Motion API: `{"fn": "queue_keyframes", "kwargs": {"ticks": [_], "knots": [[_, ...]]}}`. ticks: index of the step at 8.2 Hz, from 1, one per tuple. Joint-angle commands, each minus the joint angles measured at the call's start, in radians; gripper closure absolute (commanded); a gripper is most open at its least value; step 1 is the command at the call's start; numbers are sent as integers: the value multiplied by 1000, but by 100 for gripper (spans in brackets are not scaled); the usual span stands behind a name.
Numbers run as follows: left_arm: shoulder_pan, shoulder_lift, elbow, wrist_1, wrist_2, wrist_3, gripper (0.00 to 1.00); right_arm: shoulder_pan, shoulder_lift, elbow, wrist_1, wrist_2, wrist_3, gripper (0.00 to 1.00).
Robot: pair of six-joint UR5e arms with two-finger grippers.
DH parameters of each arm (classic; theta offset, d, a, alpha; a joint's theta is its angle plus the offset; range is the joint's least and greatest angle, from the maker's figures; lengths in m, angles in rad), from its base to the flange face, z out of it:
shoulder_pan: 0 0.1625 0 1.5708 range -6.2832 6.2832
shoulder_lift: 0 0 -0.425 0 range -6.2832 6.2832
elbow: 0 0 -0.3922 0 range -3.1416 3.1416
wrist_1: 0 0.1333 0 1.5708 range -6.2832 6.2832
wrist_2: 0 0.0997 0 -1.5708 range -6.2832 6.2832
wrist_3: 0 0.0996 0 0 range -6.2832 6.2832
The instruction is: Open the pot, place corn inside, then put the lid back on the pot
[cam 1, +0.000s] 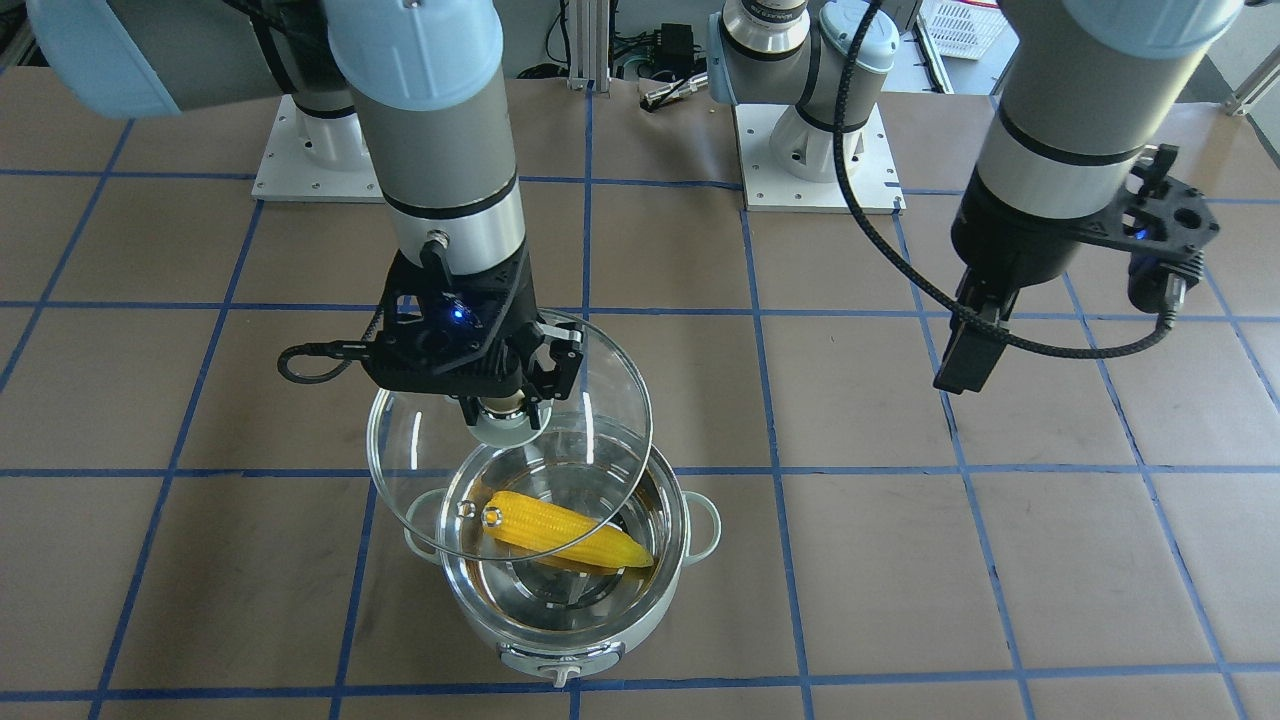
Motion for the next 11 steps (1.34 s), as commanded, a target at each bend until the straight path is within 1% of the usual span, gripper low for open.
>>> {"fn": "queue_keyframes", "kwargs": {"ticks": [1, 2, 3, 5, 6, 7, 8, 9, 11], "knots": [[36, 6, 1, -12, -3, 409, 0, 38, 74, -8, -55, -8, 43, 68], [38, 3, 7, -6, -54, 487, 0, 38, 91, -12, -55, -8, 39, 68], [38, 0, 7, 14, -103, 503, 0, 38, 105, -25, -64, -8, 34, 68], [38, -21, 2, 34, -108, 507, 0, 23, 137, -43, -74, -10, 33, 68], [23, -32, 2, 52, -114, 550, 0, 2, 136, -42, -74, -11, 27, 68], [9, -34, 2, 54, -194, 590, 0, -6, 137, -40, -74, -11, 26, 68], [-17, -34, 2, 55, -217, 595, 0, -6, 143, -40, -74, -4, 36, 68], [-43, -34, 1, 55, -214, 595, 0, -6, 153, -42, -75, 1, 46, 68], [-57, -32, -2, 54, -208, 602, 0, -6, 159, -40, -81, 3, 69, 68]]}}
